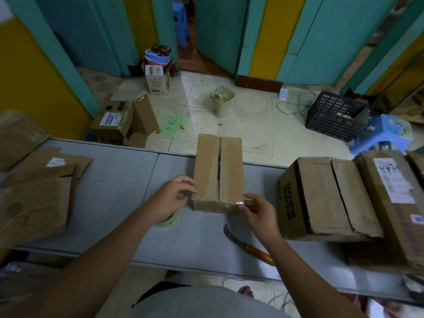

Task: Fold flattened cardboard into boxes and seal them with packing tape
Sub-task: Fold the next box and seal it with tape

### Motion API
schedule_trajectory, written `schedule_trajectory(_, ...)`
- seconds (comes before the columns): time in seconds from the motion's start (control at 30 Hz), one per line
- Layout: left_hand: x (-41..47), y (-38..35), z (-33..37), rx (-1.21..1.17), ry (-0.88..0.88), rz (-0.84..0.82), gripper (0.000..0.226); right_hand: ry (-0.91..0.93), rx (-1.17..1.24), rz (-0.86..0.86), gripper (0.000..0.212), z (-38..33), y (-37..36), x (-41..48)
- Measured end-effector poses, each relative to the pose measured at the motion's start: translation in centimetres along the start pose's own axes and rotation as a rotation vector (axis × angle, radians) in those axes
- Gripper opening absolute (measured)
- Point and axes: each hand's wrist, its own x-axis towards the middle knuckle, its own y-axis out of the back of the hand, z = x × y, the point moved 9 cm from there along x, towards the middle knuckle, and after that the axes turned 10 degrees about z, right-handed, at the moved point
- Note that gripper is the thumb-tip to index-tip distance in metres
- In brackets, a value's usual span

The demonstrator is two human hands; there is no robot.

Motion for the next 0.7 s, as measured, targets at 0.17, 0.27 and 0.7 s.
schedule_trajectory(0.17,-2.9,-2.5,-3.0,-0.448,0.580,0.331,0.040,-0.059,0.101,0.002,0.033,0.2,-0.5,-0.8)
schedule_trajectory(0.27,-3.9,-5.3,-2.9,-0.617,0.745,0.395,0.055,-0.093,0.186,-0.003,0.030,-0.4,-1.5,-2.0)
schedule_trajectory(0.7,1.0,-2.3,-2.2,-0.438,0.486,0.195,0.082,0.050,-0.044,0.130,0.023,-2.1,3.8,-0.1)
